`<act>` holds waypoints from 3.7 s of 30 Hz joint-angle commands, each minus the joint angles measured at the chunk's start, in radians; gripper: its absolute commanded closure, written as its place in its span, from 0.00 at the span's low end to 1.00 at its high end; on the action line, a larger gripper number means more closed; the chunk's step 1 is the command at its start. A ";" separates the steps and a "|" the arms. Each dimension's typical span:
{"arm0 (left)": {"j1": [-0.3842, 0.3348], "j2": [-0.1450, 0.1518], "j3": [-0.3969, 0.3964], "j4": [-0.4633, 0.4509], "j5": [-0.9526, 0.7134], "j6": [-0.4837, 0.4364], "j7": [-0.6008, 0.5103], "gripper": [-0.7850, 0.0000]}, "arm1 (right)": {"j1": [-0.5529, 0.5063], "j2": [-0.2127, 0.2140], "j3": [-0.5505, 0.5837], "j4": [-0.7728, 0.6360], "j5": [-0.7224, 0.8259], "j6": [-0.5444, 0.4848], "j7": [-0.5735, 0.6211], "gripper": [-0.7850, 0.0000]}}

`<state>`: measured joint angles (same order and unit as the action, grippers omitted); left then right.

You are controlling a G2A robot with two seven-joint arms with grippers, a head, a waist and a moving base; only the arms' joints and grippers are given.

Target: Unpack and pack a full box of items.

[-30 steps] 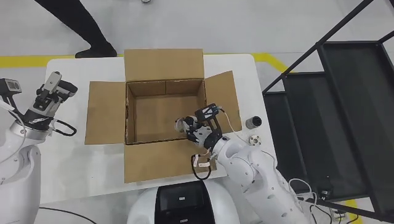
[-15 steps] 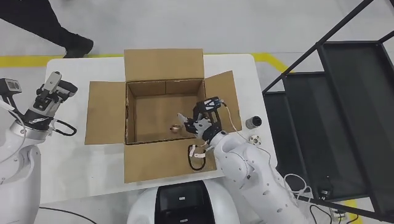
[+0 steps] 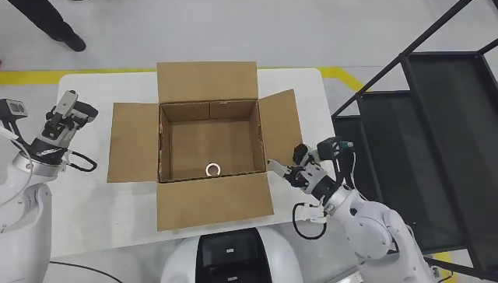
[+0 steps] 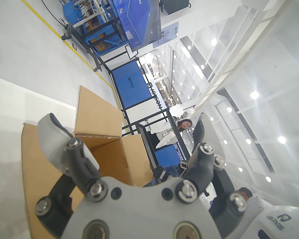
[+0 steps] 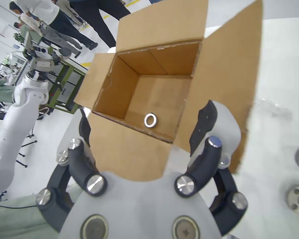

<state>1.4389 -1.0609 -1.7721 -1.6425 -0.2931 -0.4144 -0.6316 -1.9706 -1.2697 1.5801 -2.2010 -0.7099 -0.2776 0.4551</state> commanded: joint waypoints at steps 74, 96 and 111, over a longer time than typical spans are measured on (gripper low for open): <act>0.000 0.000 0.000 0.000 0.000 0.000 0.000 0.00 | 0.217 -0.015 -0.092 0.767 -0.580 0.334 -0.378 1.00; 0.000 0.000 0.000 0.000 0.000 0.000 0.000 0.00 | -0.005 -0.004 0.040 0.408 -0.285 0.133 -0.306 1.00; 0.000 0.000 0.000 0.000 0.000 0.000 0.000 0.00 | -0.108 0.003 0.086 0.047 0.025 -0.050 -0.260 1.00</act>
<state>1.4389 -1.0609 -1.7721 -1.6425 -0.2931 -0.4144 -0.6316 -2.0862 -1.2669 1.6769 -2.1414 -0.6881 -0.3294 0.1906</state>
